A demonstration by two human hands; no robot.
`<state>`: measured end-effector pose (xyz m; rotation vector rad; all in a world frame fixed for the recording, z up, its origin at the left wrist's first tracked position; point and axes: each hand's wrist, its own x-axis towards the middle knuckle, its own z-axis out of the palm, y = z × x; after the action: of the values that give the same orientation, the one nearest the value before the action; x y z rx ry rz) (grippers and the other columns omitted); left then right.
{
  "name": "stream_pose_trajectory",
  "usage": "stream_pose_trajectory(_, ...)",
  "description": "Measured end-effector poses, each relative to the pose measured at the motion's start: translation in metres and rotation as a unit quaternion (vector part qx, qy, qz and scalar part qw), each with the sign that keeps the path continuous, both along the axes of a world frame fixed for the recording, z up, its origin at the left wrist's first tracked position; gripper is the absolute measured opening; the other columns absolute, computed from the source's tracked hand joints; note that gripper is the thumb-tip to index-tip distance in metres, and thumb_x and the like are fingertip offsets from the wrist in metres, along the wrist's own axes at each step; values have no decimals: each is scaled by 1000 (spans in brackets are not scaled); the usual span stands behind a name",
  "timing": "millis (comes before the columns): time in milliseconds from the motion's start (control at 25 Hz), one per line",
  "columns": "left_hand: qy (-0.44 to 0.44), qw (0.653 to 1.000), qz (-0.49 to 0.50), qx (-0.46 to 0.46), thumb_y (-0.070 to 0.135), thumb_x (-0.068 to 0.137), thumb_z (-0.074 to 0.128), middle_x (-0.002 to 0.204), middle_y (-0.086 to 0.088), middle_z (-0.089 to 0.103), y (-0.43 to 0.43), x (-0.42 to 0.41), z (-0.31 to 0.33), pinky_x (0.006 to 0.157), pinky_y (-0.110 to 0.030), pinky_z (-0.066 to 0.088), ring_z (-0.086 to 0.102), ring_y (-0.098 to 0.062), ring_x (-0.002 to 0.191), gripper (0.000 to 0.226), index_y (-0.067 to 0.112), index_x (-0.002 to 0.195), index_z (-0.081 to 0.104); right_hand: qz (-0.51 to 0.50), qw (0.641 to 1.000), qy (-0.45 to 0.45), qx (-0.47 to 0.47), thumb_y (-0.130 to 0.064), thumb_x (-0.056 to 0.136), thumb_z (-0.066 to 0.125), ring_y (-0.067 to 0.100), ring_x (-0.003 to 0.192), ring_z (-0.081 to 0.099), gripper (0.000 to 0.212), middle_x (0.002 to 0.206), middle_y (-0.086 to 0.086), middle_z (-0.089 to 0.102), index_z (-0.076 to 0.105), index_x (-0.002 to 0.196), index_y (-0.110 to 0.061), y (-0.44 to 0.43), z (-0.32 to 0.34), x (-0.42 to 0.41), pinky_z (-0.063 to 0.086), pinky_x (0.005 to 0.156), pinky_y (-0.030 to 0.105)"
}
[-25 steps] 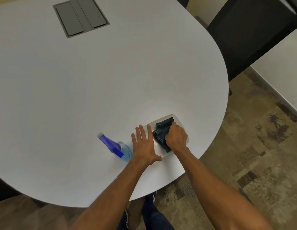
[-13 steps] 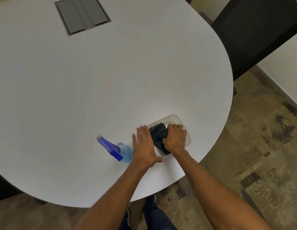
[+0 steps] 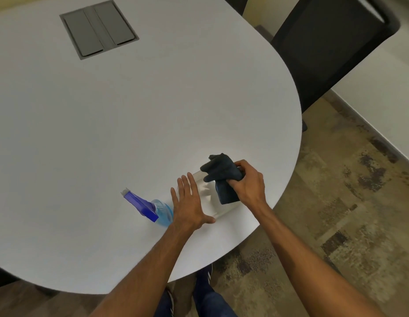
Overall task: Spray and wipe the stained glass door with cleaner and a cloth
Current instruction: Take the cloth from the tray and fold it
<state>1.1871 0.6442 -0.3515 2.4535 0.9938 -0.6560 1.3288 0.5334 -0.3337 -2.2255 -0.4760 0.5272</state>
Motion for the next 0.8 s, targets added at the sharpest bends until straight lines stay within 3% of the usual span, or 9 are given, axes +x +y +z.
stream_pose_trajectory(160,-61,998,18,-25,66,82,67,169,-13,-20,-8,0,25,128,-51,-1,-14,-34,157,126,15,159,-18,-42,998,-12,52,-19,84,76,8,87,66,33,98,-7,69,59,111,-28,-15,27,0,58,76,29)
stream_pose_trajectory(240,-198,965,122,-120,46,93,66,167,-11,25,-22,3,48,127,-49,22,28,-33,153,82,20,159,24,-51,995,-67,52,-20,85,75,3,82,63,30,95,-9,67,58,107,-30,-23,37,-7,54,72,25)
stream_pose_trajectory(280,-266,931,182,-170,37,96,65,153,-8,50,-30,4,61,121,-48,36,52,-26,136,58,22,148,46,-52,992,-105,52,-21,86,74,4,80,62,27,94,-8,67,59,107,-28,-27,42,-14,54,71,25)
stream_pose_trajectory(360,-340,872,246,-251,34,98,63,117,2,72,-41,7,90,109,-49,50,68,-16,102,25,27,121,66,-49,977,-199,66,-21,87,73,15,80,63,24,93,2,69,64,108,-15,-35,50,-30,55,71,30)
stream_pose_trajectory(440,-371,827,276,-321,39,95,66,107,4,76,-43,10,110,105,-48,54,71,-15,100,19,29,111,69,-33,946,-320,52,-22,83,75,20,77,64,28,91,8,71,68,105,-6,-42,53,-49,53,67,30)
stream_pose_trajectory(520,-370,798,288,-379,43,88,73,110,-1,77,-44,10,123,103,-49,55,72,-21,105,33,22,114,70,-22,918,-396,4,-19,81,79,22,77,66,31,92,10,71,69,108,-5,-49,56,-74,54,65,32)
stream_pose_trajectory(600,-361,796,288,-391,38,84,80,109,-3,77,-47,4,128,99,-49,58,74,-23,101,39,17,115,69,-34,908,-416,-27,-15,80,83,24,81,68,37,97,11,72,70,112,-3,-57,60,-100,59,66,35)
stream_pose_trajectory(680,-354,823,261,-359,29,84,81,104,-4,76,-50,-8,133,94,-49,61,74,-22,94,32,17,111,69,-47,919,-391,-33,-15,78,84,23,88,69,45,105,11,72,68,119,-4,-65,65,-126,61,73,36)
stream_pose_trajectory(800,-353,871,151,-307,21,86,77,103,-6,75,-48,-25,147,92,-46,61,72,-18,87,26,15,110,69,-94,956,-276,30,-24,83,75,6,99,62,49,117,-1,65,59,128,-16,-75,78,-169,55,84,17)
